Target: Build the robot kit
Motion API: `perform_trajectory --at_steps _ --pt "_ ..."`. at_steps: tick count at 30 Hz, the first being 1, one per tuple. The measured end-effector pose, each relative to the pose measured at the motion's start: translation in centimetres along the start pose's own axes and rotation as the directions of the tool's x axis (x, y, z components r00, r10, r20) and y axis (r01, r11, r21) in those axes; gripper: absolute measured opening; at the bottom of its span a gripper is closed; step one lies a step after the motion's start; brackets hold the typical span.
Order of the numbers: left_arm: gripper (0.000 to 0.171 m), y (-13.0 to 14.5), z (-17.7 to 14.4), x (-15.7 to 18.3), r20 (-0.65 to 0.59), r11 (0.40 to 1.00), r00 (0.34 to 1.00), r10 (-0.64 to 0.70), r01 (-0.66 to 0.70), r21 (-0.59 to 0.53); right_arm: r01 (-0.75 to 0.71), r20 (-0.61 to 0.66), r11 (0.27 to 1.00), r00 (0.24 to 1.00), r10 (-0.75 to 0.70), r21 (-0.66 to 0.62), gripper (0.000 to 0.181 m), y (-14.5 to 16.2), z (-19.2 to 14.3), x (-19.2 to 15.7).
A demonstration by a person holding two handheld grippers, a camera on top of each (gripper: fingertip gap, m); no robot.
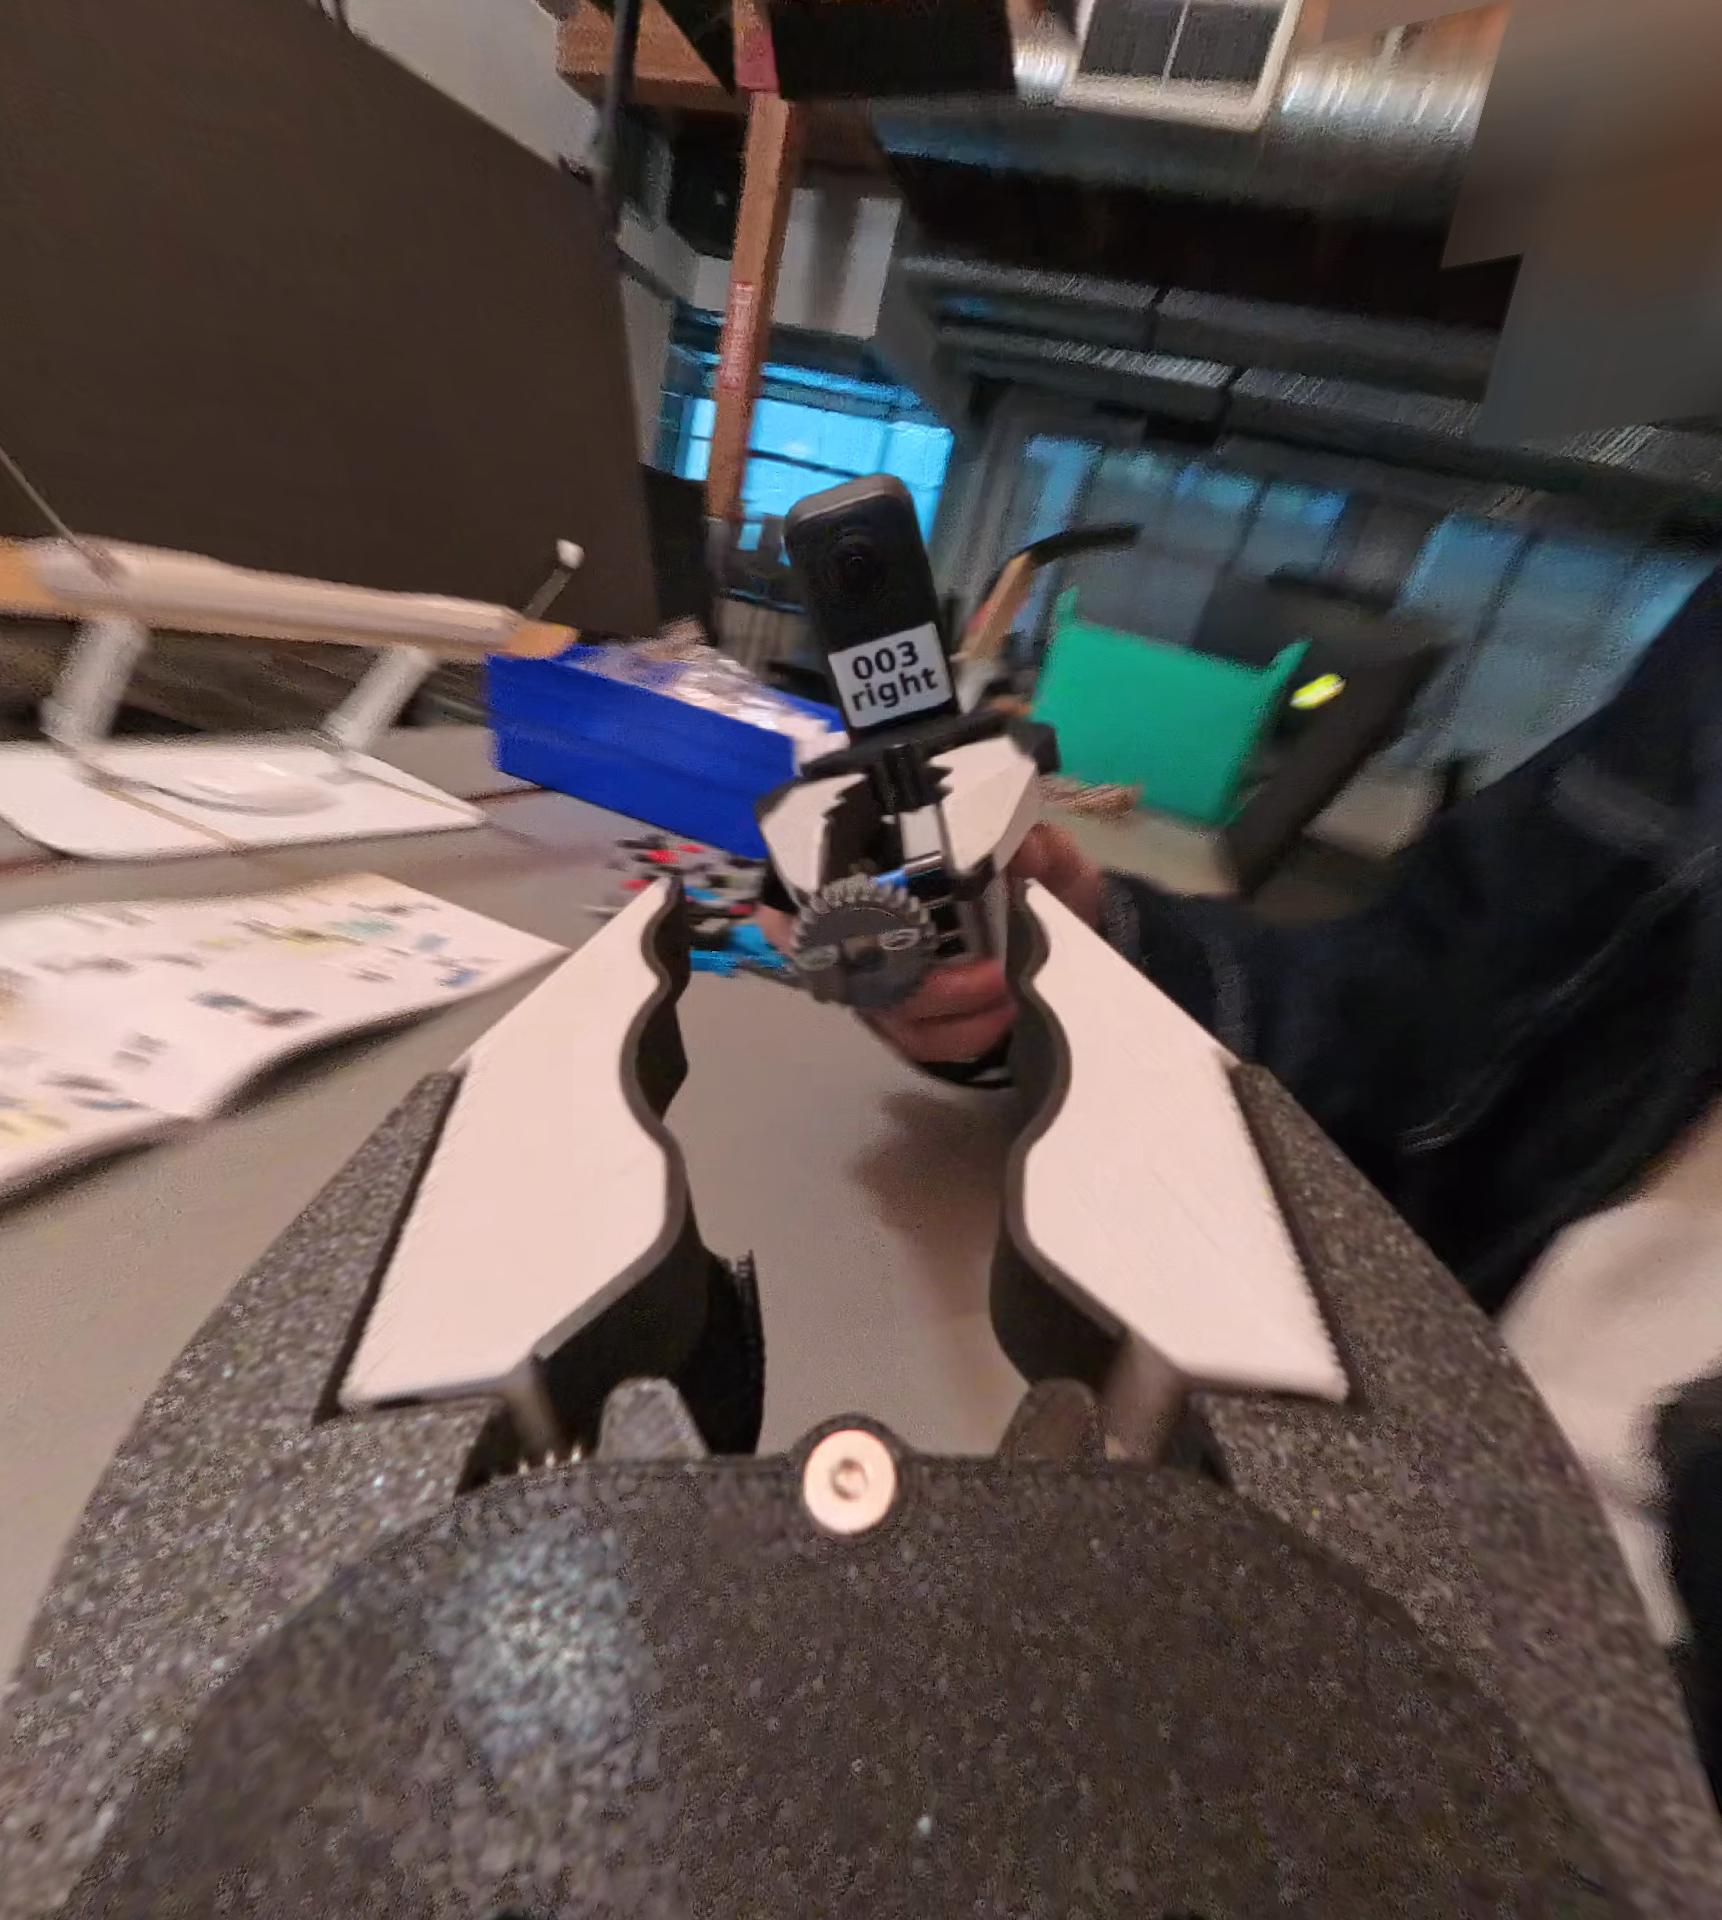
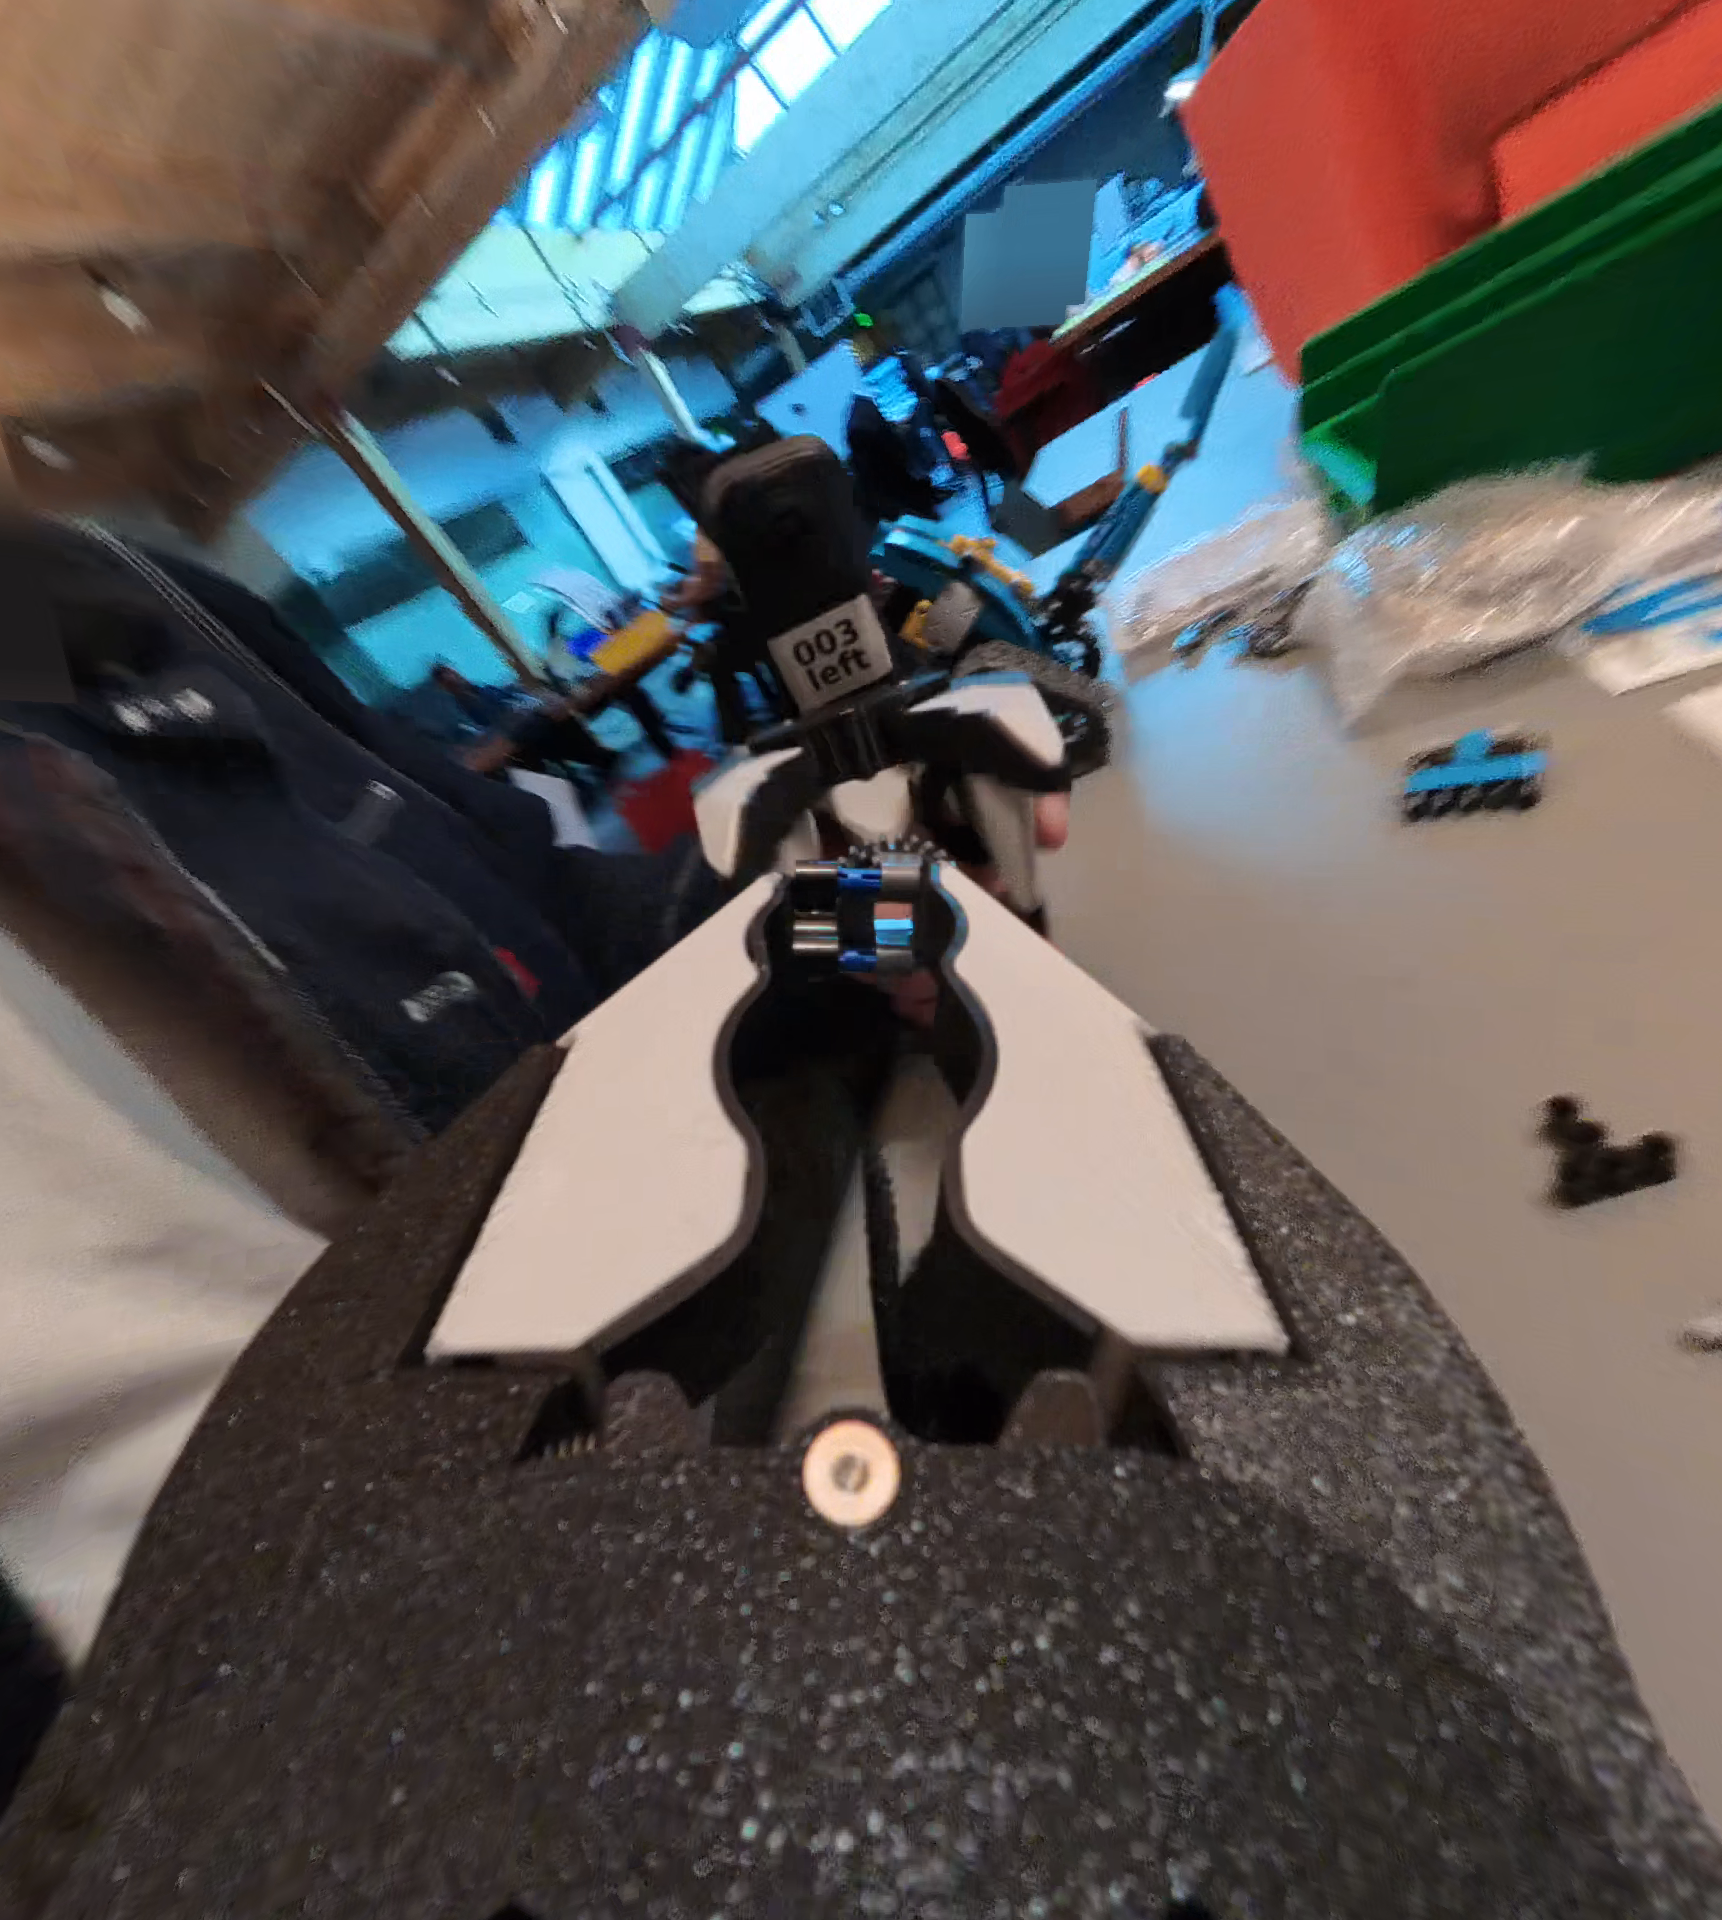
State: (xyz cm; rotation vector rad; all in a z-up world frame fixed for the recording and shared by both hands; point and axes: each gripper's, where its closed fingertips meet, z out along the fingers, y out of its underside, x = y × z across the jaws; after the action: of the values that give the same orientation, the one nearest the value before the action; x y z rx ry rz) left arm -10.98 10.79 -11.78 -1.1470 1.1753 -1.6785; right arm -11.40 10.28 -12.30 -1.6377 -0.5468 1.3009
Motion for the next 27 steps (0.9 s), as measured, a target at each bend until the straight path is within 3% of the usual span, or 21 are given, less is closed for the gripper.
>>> perform_trajectory --at_steps 1,3,7,12,18,22,27 --pt "0.061 -0.2 -0.1 0.5 -0.062 0.995 0.993 -0.098 0.098 0.001 0.070 -0.022 0.997 0.997 -0.069 0.018 0.023 -0.4 -0.1 -0.2" --pt "0.058 -0.5 -0.1 1.2 -0.129 0.987 0.978 -0.162 0.163 0.004 0.140 -0.003 0.989 0.990 -0.140 0.049 0.023 -1.0 -0.1 -1.2" --pt "0.035 0.2 0.0 2.0 -0.151 0.994 0.982 -0.113 0.110 -0.024 0.183 0.008 0.983 0.983 -0.183 0.033 0.024 -0.7 0.1 -1.8" --pt "0.036 0.3 0.0 2.2 -0.157 0.993 0.981 -0.114 0.109 -0.036 0.211 -0.003 0.977 0.977 -0.211 0.004 0.024 -0.1 0.5 -1.7" --pt "0.029 2.3 0.2 1.5 -0.112 0.981 0.987 -0.115 0.095 -0.168 0.277 -0.124 0.960 0.952 -0.281 -0.045 0.037 0.1 0.4 -0.1" --pt "0.028 2.0 0.1 1.1 -0.091 0.987 0.993 -0.079 0.065 -0.148 0.227 -0.104 0.973 0.968 -0.229 -0.028 0.035 0.0 0.1 0.0" --pt "0.029 1.8 0.0 0.8 -0.062 0.991 0.998 -0.030 0.021 -0.132 0.184 -0.090 0.979 0.977 -0.192 -0.093 0.034 1.2 0.3 0.4"
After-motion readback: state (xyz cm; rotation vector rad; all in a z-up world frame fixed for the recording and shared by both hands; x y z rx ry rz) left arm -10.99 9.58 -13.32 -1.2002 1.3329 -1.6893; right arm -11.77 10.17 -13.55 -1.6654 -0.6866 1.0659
